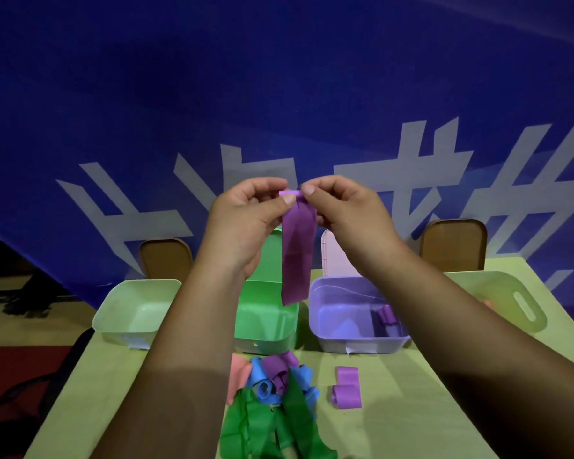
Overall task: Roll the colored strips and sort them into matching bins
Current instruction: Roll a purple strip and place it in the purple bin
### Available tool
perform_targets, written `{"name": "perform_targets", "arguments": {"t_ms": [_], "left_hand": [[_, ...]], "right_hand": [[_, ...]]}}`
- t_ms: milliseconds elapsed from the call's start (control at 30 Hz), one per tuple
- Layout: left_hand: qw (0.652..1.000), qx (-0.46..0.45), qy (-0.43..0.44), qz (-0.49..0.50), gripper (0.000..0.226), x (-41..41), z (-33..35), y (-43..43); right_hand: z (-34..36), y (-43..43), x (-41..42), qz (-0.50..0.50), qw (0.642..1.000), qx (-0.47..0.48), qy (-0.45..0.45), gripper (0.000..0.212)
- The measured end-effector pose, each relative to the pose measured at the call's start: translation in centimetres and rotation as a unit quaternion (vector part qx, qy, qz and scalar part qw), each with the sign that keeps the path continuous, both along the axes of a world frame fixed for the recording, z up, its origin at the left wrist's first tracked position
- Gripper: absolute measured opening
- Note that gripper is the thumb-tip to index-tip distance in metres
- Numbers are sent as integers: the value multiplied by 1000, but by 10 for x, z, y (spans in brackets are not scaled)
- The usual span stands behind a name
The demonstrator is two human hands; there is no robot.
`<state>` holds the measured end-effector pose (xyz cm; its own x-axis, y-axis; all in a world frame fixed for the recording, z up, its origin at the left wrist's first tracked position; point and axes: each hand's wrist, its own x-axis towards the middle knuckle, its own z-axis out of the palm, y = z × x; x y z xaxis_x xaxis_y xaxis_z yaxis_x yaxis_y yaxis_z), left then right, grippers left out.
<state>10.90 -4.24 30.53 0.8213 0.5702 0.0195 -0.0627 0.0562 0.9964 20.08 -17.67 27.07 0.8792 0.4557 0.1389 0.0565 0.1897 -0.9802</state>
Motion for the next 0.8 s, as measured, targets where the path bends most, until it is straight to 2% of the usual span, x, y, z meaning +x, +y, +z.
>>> {"name": "perform_targets", "arguments": {"t_ms": [233,433,600,800], "left_hand": [[1000,-7,-1,-20,28,-10,-4,3],[1000,22,2,-14,21,-16,-15,4],[999,45,-11,5,17,-18,-13,1],[996,82,-18,11,20,-23,-10,4]], "right_hand": [[1,-5,-9,-20,999,-34,-37,7],[0,-6,-13,-30,996,-53,-59,11],[0,-8,-19,-15,998,-32,-43,16],[7,-10,-25,21,1000,-20,-11,14]]}}
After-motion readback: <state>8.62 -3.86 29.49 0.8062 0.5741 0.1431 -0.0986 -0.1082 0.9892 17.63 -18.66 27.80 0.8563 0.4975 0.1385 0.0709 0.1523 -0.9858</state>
